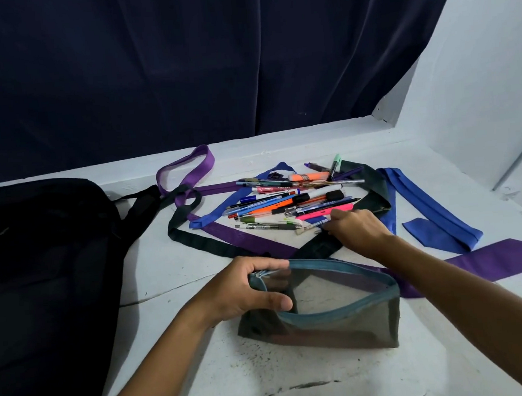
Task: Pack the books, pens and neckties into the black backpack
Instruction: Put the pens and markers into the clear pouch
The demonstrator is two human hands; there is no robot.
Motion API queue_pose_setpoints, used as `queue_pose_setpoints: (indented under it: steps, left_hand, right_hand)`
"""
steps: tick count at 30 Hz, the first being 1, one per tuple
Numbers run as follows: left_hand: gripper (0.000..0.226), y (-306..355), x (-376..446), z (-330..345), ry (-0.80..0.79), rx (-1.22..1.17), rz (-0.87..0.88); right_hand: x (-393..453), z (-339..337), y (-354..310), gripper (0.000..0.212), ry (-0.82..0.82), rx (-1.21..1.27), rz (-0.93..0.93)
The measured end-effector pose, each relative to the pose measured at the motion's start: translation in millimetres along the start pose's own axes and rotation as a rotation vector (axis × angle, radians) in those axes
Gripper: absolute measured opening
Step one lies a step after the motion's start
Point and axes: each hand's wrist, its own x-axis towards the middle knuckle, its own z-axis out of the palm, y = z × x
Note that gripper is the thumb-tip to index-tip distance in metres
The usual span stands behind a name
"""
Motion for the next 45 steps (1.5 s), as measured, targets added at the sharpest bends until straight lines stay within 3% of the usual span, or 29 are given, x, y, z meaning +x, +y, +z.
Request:
queue_pose_setpoints:
  steps: [5, 8, 12, 14, 16, 20, 23, 25, 29, 32, 35, 38, 39, 41, 43, 45]
  left_hand:
    - [0.103, 1, -2, 1, -0.015, -0.034, 0.007]
    - [0.092, 2, -2, 1, -0.017, -0.048, 0.000]
    - [0.082, 0, 1, 0, -0.001, -0.049, -0.013]
    - [0.088, -1, 1, 1, -0.020, -0.062, -0.014]
    - [0.092, -1, 1, 1, -0.026, -0.057, -0.021]
    - [0.096, -4, 2, 1, 0.003, -0.016, -0.029]
    - [0.095, -7, 4, 2, 0.022, -0.002, -0.031]
    - [0.092, -6, 4, 2, 0.008, -0.027, -0.031]
    - [0.079, -6, 3, 3, 0.005, -0.033, -0.021]
    - [0.086, -6, 3, 3, 0.007, -0.033, -0.013]
    - [0.096, -4, 0, 2, -0.016, -0.058, 0.000]
    - [0.103, -3, 0, 2, -0.019, -0.061, 0.008]
    - [0.103, -2, -1, 2, -0.019, -0.061, 0.007]
    - [0.099, -2, 1, 2, -0.025, -0.066, 0.000]
    - [0.095, -3, 2, 2, -0.029, -0.074, -0.007]
    - [0.099, -4, 3, 1, -0.019, -0.070, -0.015]
  right_hand:
    - [4, -6, 4, 0.020, -0.053, 0.350, 0.088]
    - [9, -29, 0, 0.010, 0.056, 0.616, 0.200]
    - [8, -90, -15, 0.011, 0.283, 1.294, 0.383]
    - [3, -118, -23, 0.008, 0.242, 1.571, 0.357]
    - [-4, -135, -29, 0.005, 0.041, 1.518, 0.256]
    - [-14, -133, -49, 0.007, -0.442, 1.034, -0.029]
    - [-15, -123, -61, 0.004, -0.624, 0.826, -0.126]
    - [-10, -121, -53, 0.004, -0.561, 0.863, -0.074]
    - [13, -93, -8, 0.011, -0.186, 0.844, 0.247]
    - [17, -50, 15, 0.013, -0.168, 0.683, 0.424]
    - [12, -21, 18, 0.007, -0.262, 0.474, 0.404]
    - [9, -21, 14, 0.016, -0.275, 0.320, 0.291]
    - [9, -21, 12, 0.008, -0.280, 0.275, 0.258]
    - [10, -25, 9, 0.012, -0.306, 0.227, 0.209]
    - [12, -38, 4, 0.008, -0.274, 0.321, 0.204]
    - [14, -64, -3, 0.015, -0.124, 0.548, 0.231]
